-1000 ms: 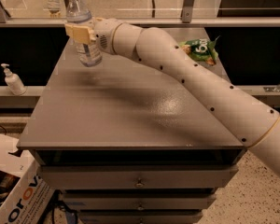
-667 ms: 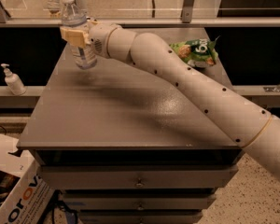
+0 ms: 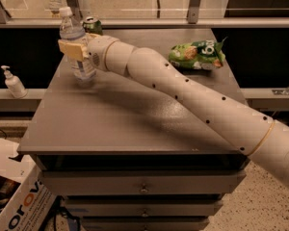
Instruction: Place blue plastic bottle upright
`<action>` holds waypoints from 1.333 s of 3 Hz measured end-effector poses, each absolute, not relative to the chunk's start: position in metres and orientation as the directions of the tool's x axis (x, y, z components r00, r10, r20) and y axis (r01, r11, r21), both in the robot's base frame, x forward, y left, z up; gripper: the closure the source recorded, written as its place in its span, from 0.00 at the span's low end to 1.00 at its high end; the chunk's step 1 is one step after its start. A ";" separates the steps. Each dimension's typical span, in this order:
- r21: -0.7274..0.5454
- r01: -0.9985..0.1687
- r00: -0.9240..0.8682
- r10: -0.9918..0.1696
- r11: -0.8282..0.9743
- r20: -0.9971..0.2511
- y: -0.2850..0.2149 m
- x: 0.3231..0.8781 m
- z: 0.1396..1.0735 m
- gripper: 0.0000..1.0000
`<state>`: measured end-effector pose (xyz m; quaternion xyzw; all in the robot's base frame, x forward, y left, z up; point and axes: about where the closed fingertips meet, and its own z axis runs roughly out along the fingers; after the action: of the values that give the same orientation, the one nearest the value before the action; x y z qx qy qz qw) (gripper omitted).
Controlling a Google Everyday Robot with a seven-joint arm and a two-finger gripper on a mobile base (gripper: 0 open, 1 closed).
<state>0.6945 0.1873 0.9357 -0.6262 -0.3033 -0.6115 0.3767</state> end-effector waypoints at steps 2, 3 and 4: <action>-0.126 0.835 0.102 -0.073 -0.536 0.992 0.194 0.690 0.912 1.00; -0.126 0.835 0.103 -0.073 -0.536 0.992 0.194 0.690 0.916 0.81; -0.126 0.834 0.103 -0.073 -0.537 0.992 0.194 0.690 0.917 0.58</action>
Offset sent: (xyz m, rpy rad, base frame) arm -0.0088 -0.0004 -0.0548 -0.0530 0.0709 -0.0211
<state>0.6904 0.1940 0.9167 -0.6390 -0.2980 -0.5999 0.3781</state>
